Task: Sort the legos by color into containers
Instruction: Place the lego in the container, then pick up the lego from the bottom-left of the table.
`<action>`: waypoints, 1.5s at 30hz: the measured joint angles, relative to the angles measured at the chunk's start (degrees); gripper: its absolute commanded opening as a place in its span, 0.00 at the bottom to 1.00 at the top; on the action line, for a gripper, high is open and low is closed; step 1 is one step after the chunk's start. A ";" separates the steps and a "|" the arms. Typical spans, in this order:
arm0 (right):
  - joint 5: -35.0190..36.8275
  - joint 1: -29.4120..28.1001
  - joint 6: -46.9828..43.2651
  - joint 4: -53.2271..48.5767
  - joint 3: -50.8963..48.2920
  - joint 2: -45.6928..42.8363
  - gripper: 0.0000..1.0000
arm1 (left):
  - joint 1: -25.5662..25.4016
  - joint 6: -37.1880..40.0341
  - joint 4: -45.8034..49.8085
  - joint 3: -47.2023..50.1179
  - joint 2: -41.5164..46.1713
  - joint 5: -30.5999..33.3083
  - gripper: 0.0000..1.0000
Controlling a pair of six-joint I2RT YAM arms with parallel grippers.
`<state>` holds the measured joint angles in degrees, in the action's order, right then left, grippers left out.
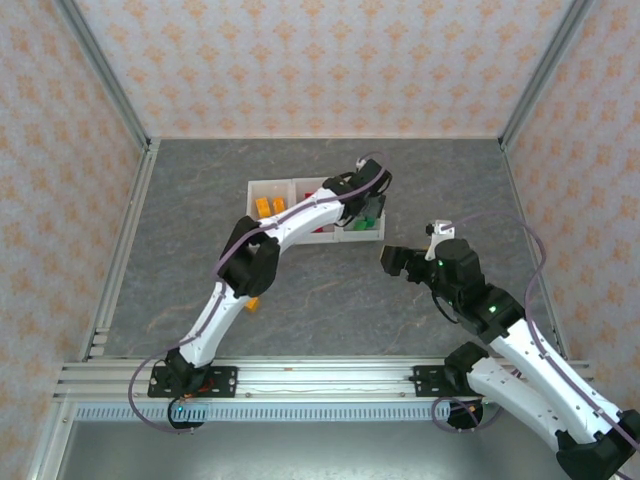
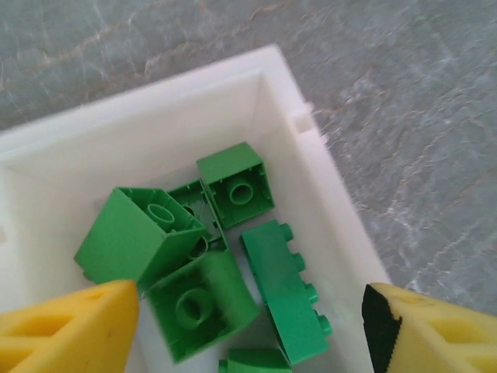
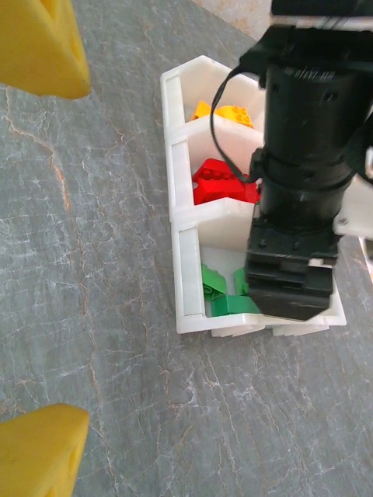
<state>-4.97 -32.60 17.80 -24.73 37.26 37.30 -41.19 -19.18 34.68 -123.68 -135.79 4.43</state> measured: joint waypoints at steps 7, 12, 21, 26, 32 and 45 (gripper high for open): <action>-0.44 -0.04 0.00 0.04 -0.11 0.37 1.00 | -0.02 1.18 0.68 0.00 7.26 0.09 1.00; -1.36 -0.11 -0.02 0.33 -0.11 0.87 1.00 | -0.35 1.31 0.22 5.68 17.40 1.79 0.99; -3.85 -0.15 -0.46 0.37 -0.20 3.78 1.00 | -4.61 -2.60 1.77 29.70 43.34 13.16 0.99; -4.07 -0.48 -0.46 0.37 -0.20 3.78 1.00 | -6.21 -10.36 6.71 43.19 53.09 18.82 0.99; -4.09 -1.03 -0.46 0.37 -0.20 3.78 1.00 | -6.56 -19.04 12.02 61.37 63.95 19.08 0.99; -4.07 -1.86 -0.44 0.37 -0.20 3.78 1.00 | -6.82 -37.77 11.32 85.26 79.45 12.35 0.99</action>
<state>-9.04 -34.46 17.37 -24.36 37.06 41.08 -48.01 -56.95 46.00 -38.41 -56.34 16.78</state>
